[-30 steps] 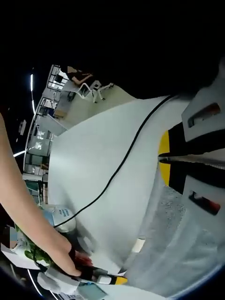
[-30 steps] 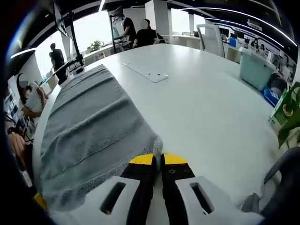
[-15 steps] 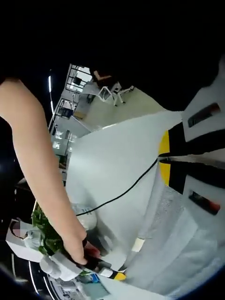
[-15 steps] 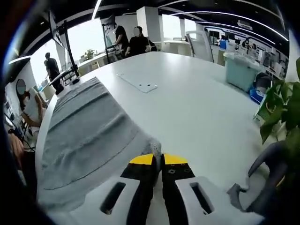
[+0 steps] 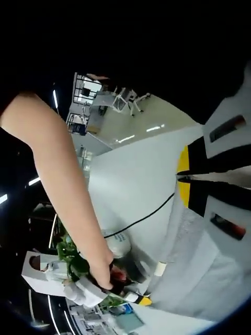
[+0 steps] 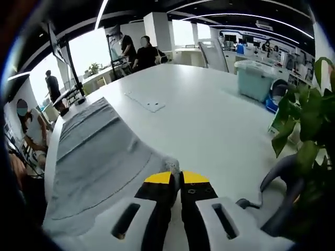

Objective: Fold the towel on the table until its edges align and the towel forms a compact rectangular stack.

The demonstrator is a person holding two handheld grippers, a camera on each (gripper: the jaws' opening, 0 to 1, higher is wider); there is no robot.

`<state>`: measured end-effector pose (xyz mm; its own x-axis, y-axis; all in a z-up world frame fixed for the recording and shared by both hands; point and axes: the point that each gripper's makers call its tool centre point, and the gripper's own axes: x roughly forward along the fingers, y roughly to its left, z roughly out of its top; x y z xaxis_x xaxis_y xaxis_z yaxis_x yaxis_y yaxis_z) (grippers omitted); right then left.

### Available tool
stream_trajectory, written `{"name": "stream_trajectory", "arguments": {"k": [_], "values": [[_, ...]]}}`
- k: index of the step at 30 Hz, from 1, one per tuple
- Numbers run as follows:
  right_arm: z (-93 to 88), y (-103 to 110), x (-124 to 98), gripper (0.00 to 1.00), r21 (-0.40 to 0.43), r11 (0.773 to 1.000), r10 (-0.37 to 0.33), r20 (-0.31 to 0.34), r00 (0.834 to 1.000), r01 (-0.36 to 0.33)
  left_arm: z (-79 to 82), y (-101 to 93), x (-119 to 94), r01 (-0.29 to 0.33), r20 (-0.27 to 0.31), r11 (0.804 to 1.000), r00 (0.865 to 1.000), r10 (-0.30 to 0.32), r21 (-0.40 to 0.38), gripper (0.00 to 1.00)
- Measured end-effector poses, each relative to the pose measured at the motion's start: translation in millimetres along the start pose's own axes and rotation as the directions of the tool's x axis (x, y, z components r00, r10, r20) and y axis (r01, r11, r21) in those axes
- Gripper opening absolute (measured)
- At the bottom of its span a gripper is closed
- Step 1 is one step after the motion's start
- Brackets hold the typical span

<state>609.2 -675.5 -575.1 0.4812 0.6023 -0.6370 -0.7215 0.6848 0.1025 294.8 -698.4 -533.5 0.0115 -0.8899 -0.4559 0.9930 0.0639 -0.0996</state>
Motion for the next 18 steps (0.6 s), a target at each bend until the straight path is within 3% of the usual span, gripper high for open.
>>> {"name": "stream_trajectory", "arguments": {"k": [11, 18], "values": [[14.2, -1, -6, 0.02, 0.010, 1.000, 0.001, 0.010, 1.000, -0.001, 13.0, 6.9, -17, -0.074, 0.049, 0.997, 0.996, 0.075, -0.032, 0.03], [21.1, 5, -1, 0.02, 0.004, 1.000, 0.005, -0.001, 1.000, -0.005, 5.6, 9.1, -29, -0.138, 0.043, 0.988, 0.989, 0.141, -0.072, 0.03]]}}
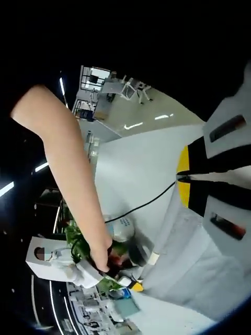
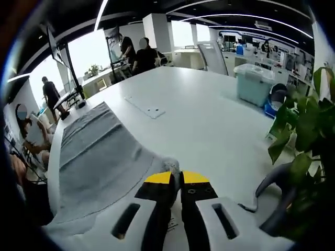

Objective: Fold the towel on the table until its edges align and the towel forms a compact rectangular stack.

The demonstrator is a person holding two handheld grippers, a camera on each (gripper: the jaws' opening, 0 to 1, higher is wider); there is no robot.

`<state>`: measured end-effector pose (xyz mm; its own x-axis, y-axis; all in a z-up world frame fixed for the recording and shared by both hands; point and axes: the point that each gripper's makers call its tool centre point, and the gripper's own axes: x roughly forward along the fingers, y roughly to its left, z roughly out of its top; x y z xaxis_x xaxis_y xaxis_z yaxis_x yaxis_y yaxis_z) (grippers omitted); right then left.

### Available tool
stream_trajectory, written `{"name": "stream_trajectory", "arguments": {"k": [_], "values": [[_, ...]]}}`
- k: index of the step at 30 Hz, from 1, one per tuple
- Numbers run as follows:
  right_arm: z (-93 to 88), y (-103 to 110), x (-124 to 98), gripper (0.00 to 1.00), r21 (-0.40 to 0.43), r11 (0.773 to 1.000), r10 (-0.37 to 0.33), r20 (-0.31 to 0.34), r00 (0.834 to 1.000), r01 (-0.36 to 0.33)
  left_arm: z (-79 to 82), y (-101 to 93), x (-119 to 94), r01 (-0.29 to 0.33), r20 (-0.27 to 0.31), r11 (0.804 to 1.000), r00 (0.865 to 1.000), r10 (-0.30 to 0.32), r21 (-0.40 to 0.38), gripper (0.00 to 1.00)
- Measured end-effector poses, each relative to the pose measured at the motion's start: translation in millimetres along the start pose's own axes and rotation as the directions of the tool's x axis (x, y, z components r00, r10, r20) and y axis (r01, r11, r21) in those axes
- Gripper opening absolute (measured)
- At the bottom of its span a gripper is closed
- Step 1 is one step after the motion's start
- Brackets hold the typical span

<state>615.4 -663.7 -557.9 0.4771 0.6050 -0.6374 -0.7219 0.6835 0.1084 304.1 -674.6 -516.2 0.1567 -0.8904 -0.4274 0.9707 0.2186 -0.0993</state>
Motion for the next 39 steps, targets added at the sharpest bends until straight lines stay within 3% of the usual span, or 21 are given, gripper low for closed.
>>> {"name": "stream_trajectory", "arguments": {"k": [7, 11, 24, 29, 33, 39], "values": [[14.8, 7, -2, 0.02, -0.004, 1.000, 0.012, 0.019, 1.000, -0.012, 11.1, 2.4, -16, -0.047, 0.044, 0.999, 0.998, 0.048, -0.021, 0.03], [23.6, 13, -6, 0.02, 0.033, 0.999, 0.024, 0.045, 0.999, -0.025, 16.4, 2.3, -26, -0.069, 0.068, 0.997, 0.995, 0.071, -0.038, 0.03], [42.6, 34, -17, 0.02, 0.106, 0.991, 0.070, 0.115, 0.991, -0.082, 16.5, -3.3, -55, -0.113, 0.097, 0.990, 0.988, 0.120, -0.080, 0.03], [58.6, 41, -26, 0.02, 0.120, 0.987, 0.083, 0.170, 0.982, -0.104, 30.4, -1.8, -68, -0.090, 0.196, 0.978, 0.972, 0.128, -0.189, 0.03], [79.2, 53, -35, 0.02, 0.138, 0.973, 0.146, 0.260, 0.954, -0.187, 39.3, -2.3, -80, -0.084, 0.229, 0.973, 0.964, 0.133, -0.213, 0.03], [86.9, 57, -35, 0.02, 0.122, 0.976, 0.144, 0.246, 0.958, -0.178, 50.6, 0.3, -95, -0.106, 0.256, 0.972, 0.953, 0.160, -0.211, 0.03]]}}
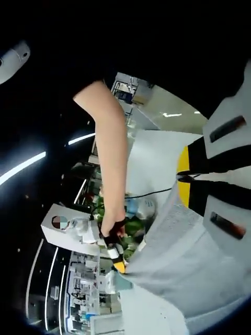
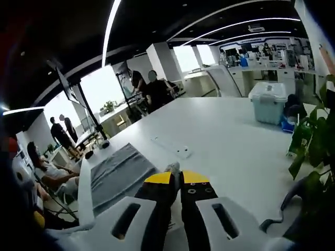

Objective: Fold the towel on the table until its edges align and the towel forms a compact rectangular stack.

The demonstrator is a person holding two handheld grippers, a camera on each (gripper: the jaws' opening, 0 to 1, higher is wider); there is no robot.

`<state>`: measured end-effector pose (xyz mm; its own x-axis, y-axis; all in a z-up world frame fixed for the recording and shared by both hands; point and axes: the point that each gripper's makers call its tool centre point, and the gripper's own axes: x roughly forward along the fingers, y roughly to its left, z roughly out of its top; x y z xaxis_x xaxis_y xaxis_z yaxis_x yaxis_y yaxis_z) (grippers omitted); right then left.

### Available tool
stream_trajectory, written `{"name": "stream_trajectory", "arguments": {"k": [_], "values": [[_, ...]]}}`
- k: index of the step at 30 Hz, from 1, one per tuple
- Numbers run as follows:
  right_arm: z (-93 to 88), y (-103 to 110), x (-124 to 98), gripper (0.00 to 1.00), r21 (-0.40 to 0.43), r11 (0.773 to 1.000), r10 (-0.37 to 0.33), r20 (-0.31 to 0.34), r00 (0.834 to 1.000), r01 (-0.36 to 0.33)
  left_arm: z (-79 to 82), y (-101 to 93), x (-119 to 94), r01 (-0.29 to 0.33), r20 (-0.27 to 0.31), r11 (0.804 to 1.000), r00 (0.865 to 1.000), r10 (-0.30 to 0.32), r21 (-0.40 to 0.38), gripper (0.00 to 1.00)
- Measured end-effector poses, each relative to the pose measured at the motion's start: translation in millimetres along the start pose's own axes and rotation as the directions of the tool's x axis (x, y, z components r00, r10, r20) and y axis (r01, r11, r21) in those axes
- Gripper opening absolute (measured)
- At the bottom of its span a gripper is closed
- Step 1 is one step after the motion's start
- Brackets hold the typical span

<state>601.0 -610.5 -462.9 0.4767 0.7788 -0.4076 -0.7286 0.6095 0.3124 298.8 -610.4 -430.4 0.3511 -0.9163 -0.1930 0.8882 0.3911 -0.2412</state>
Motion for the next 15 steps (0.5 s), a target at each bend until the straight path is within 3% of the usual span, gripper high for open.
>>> {"name": "stream_trajectory", "arguments": {"k": [5, 10, 15], "values": [[10.9, 7, 3, 0.02, 0.062, 0.998, 0.022, 0.049, 0.999, -0.025, 11.0, 3.1, -11, -0.026, 0.039, 1.000, 0.999, 0.027, -0.008, 0.03], [8.0, 8, 5, 0.02, 0.069, 0.998, 0.008, 0.054, 0.999, -0.012, 15.8, 9.2, -24, -0.067, 0.067, 0.998, 0.995, 0.068, -0.016, 0.03], [18.8, 18, 8, 0.02, 0.131, 0.991, 0.006, 0.095, 0.995, -0.019, 23.8, 16.2, -42, -0.100, 0.105, 0.993, 0.989, 0.106, -0.064, 0.03]]}}
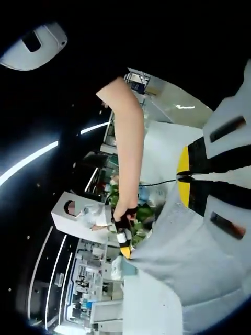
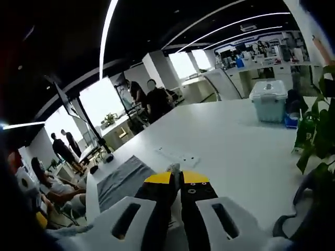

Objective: Fold the towel on the table until its edges align and the towel forms a compact rectangular stack.

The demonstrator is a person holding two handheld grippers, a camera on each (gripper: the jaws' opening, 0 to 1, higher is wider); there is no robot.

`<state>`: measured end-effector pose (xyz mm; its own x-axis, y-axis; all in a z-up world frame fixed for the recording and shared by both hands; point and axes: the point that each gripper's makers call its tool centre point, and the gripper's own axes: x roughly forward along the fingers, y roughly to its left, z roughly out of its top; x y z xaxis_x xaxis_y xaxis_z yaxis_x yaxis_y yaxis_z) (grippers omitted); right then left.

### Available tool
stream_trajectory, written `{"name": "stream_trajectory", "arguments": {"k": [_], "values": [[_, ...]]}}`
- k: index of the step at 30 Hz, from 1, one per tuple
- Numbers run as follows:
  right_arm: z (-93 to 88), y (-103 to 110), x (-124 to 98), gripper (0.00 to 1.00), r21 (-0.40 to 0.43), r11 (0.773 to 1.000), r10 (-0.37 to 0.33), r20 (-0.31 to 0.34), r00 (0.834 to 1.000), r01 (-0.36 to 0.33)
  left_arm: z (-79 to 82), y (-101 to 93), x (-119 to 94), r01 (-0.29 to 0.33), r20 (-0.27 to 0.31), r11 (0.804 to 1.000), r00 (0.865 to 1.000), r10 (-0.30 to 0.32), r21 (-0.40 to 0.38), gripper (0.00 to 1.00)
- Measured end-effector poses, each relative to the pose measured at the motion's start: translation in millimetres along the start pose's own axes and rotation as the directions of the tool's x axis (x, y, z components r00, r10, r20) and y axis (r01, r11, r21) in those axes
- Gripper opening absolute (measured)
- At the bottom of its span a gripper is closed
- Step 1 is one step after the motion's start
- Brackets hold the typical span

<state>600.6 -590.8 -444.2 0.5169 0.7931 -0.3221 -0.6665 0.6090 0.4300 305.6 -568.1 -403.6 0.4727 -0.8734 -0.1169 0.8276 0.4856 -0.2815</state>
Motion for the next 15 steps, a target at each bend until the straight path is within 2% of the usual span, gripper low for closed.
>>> {"name": "stream_trajectory", "arguments": {"k": [4, 6, 7, 8, 12, 15], "values": [[7.5, 15, 7, 0.02, 0.011, 1.000, 0.006, 0.030, 1.000, -0.007, 13.6, 2.4, -14, -0.002, 0.027, 1.000, 1.000, 0.002, -0.009, 0.03], [7.3, 20, 10, 0.02, -0.031, 0.999, -0.011, 0.016, 1.000, 0.011, 17.0, 4.9, -21, -0.017, 0.020, 1.000, 1.000, 0.017, 0.013, 0.03], [8.1, 21, 12, 0.02, -0.091, 0.995, -0.033, 0.009, 0.999, 0.034, 18.0, 6.8, -24, -0.028, 0.018, 0.999, 0.999, 0.028, 0.020, 0.03], [8.9, 25, 14, 0.02, -0.109, 0.994, -0.031, 0.012, 0.999, 0.032, 18.8, 8.8, -27, -0.039, 0.015, 0.999, 0.999, 0.039, 0.026, 0.03], [17.2, 45, 22, 0.02, -0.100, 0.995, -0.002, 0.040, 0.999, 0.006, 24.3, 12.4, -42, -0.047, 0.037, 0.999, 0.998, 0.047, -0.010, 0.03], [22.5, 51, 27, 0.02, -0.091, 0.996, 0.012, 0.056, 0.998, -0.007, 26.9, 16.4, -54, -0.040, 0.039, 0.998, 0.998, 0.041, -0.039, 0.03]]}}
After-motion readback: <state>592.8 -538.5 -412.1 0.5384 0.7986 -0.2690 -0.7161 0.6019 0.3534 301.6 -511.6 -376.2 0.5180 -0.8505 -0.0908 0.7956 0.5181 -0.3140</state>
